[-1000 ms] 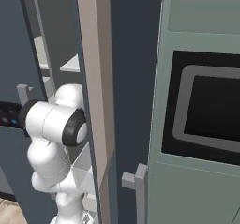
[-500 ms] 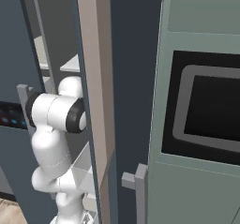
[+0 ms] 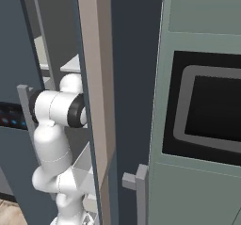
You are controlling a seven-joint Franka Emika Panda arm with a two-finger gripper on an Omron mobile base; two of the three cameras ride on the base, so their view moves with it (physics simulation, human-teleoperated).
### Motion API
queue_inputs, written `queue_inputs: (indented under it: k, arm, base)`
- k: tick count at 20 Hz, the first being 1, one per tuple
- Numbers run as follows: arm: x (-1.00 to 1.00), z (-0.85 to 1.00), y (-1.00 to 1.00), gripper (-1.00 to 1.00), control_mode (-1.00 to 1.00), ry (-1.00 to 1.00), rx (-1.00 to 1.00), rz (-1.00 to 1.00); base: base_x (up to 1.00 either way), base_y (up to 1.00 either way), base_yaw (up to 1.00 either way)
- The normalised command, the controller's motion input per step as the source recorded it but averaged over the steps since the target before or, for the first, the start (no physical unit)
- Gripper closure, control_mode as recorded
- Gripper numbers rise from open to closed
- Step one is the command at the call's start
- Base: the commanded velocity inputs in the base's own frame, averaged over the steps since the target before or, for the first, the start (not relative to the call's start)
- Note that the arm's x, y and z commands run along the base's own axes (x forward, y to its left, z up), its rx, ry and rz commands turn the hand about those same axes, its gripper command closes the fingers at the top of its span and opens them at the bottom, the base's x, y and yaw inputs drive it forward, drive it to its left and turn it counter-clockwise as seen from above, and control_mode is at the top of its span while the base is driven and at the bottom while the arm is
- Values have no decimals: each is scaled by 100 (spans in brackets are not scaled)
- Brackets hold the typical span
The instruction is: Place the fish on the counter behind the older fish on the same shelf of the fridge to maintain FIFO order. Close the fridge door when finished.
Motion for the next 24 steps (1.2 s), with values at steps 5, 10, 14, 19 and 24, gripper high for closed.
queue_inputs:
  k: [5, 10, 14, 19, 24]
  arm:
    - [0, -34, 0, -100, -100, -1, -2, 4]
    - [0, 0, 2, -100, -100, 0, -1, 0]
    - [-2, 0, 3, -100, -100, 0, 0, 0]
    - [-32, 0, 6, -100, -100, 0, 0, 0]
    - [-64, 12, 1, -100, -100, -4, 0, 0]
  base:
    - [0, 0, 0]
    - [0, 0, 0]
    - [0, 0, 0]
    - [0, 0, 0]
    - [0, 0, 0]
